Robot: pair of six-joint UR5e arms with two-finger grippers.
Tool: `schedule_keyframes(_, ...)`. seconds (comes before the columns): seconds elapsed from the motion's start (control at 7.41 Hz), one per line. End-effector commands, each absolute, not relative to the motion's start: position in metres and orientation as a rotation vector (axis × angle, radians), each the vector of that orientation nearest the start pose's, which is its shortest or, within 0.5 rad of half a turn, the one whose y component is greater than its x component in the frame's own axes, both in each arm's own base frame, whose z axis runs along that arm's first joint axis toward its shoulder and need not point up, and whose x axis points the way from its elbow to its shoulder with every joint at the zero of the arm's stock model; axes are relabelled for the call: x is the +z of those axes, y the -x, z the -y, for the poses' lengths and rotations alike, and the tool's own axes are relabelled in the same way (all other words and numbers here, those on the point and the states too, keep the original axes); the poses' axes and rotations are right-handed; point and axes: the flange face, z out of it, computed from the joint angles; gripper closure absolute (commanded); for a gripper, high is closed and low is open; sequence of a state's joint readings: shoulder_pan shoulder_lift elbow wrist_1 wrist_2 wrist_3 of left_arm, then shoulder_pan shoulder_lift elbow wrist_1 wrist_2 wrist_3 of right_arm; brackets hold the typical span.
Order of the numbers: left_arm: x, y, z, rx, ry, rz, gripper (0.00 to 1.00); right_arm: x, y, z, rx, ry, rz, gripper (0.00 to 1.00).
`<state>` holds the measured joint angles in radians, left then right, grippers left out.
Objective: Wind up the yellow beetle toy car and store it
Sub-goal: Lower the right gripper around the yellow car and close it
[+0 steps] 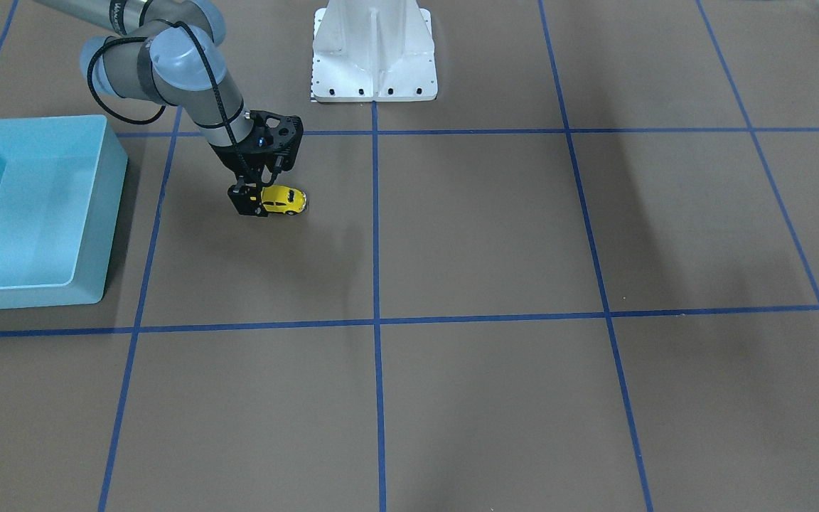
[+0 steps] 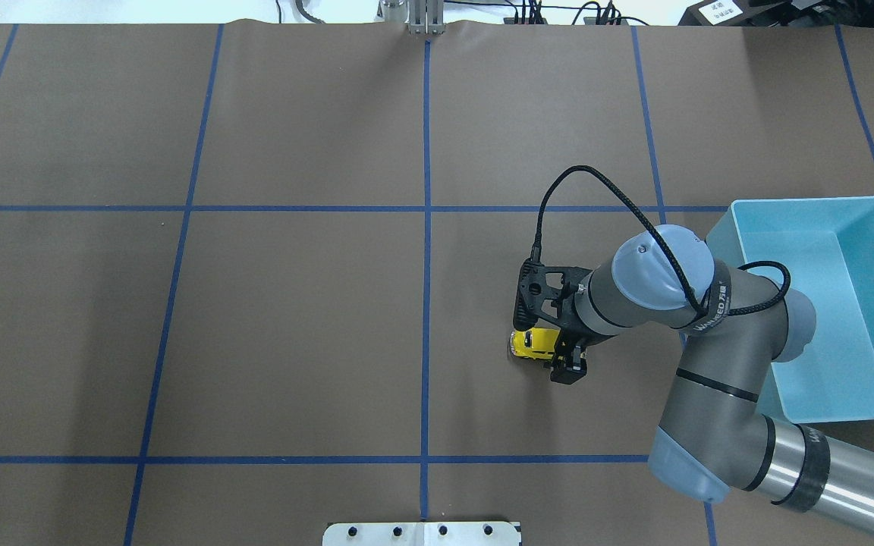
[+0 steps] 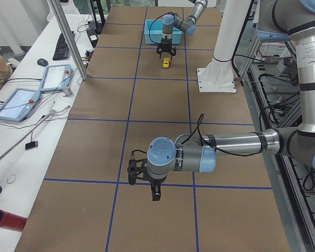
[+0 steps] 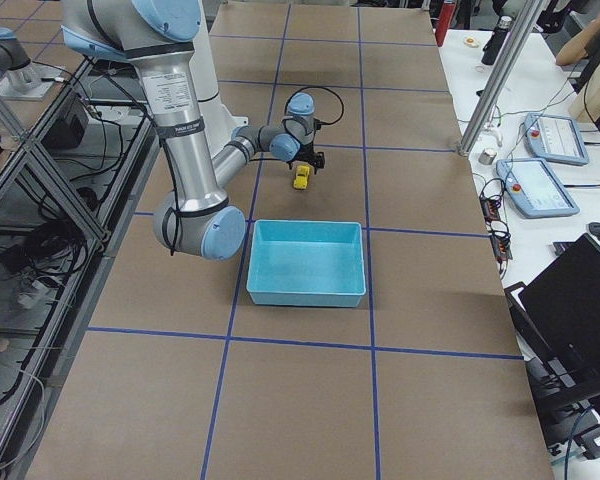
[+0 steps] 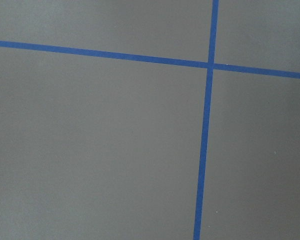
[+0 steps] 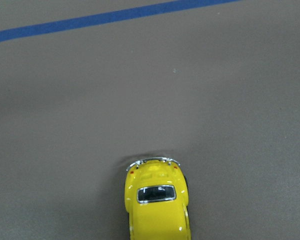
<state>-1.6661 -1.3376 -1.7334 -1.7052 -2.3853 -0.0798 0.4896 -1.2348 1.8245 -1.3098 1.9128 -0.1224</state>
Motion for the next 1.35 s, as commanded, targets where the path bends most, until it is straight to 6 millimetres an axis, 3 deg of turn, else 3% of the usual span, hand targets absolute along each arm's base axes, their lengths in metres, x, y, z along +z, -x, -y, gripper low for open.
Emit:
schedule_keyframes(0.0,0.666,0.099,0.389,-0.141,-0.066,-0.814,0.0,0.333,0.492,0.37,-1.266,-0.644,0.725,0.0)
schedule_keyframes(0.27,0.665,0.098,0.389,-0.139,-0.067,-0.814,0.0,0.331,0.497,0.371,-1.267,-0.651,0.721,0.0)
schedule_keyframes(0.54,0.666,0.098,0.389,-0.139,-0.066,-0.814,0.0,0.332,0.501,0.367,-1.272,-0.648,0.718,0.26)
schedule_keyframes(0.81,0.665,0.098,0.389,-0.139,-0.067,-0.814,0.0,0.332,0.508,0.359,-1.247,-0.652,0.713,0.28)
schedule_keyframes(0.94,0.665,0.098,0.389,-0.139,-0.067,-0.814,0.0,0.332,0.508,0.358,-1.246,-0.662,0.714,0.4)
schedule_keyframes(1.08,0.665,0.098,0.389,-0.139,-0.067,-0.814,0.0,0.331,0.504,0.358,-1.245,-0.666,0.715,0.83)
schedule_keyframes(1.21,0.665,0.098,0.389,-0.139,-0.067,-0.814,0.0,0.323,0.499,0.357,-1.238,-0.681,0.725,1.0)
